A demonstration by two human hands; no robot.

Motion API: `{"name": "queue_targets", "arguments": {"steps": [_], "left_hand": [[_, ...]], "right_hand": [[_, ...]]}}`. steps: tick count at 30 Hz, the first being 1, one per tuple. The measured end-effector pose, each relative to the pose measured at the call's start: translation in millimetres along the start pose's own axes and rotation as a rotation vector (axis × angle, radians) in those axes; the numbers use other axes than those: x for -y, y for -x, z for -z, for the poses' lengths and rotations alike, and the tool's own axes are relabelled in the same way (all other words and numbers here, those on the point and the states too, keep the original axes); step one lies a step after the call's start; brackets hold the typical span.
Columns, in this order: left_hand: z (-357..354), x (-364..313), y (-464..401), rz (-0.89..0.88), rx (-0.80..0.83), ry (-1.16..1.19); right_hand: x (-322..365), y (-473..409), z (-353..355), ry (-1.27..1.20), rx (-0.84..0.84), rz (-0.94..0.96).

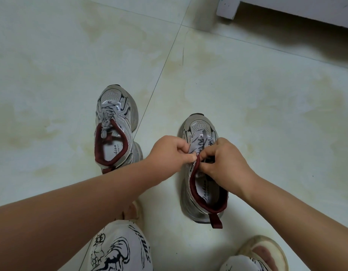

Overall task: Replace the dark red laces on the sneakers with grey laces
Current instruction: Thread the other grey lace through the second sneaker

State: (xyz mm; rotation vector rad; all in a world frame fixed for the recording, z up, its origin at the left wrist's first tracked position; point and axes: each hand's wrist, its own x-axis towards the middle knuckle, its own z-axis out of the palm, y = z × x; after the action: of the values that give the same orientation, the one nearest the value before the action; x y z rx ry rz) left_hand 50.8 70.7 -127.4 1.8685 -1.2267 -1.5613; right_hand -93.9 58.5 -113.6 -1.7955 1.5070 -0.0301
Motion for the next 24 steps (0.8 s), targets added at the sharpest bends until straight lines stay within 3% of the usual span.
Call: {"name": "queue_targets", "arguments": {"steps": [5, 10, 14, 16, 18, 20, 22, 24], "left_hand": [[-3.0, 1.2, 1.5, 0.074, 0.045, 0.201], [-2.9, -2.1, 5.3, 0.001, 0.197, 0.189], [0.8, 2.0, 4.6, -0.002, 0.168, 0.178], [1.5, 4.2, 5.9, 0.007, 0.153, 0.173], [1.0, 5.6, 7.4, 0.007, 0.144, 0.175], [-1.0, 5.5, 8.6, 0.000, 0.126, 0.164], [-4.1, 4.6, 9.2, -0.028, 0.074, 0.082], [-7.5, 0.6, 14.5, -0.109, -0.012, -0.092]], "right_hand": [[-1.7, -3.3, -5.3, 0.060, -0.010, 0.025], [-1.8, -3.8, -2.9, 0.050, 0.032, 0.065], [4.4, -5.2, 18.2, -0.002, 0.104, 0.027], [9.4, 0.0, 42.8, -0.281, 0.047, -0.056], [10.1, 6.0, 70.5, -0.736, -0.029, -0.076], [8.9, 12.6, 83.2, -1.048, 0.000, -0.085], [9.2, 17.9, 77.4, -1.171, 0.079, -0.139], [7.3, 15.4, 67.9, -1.096, 0.061, -0.178]]}}
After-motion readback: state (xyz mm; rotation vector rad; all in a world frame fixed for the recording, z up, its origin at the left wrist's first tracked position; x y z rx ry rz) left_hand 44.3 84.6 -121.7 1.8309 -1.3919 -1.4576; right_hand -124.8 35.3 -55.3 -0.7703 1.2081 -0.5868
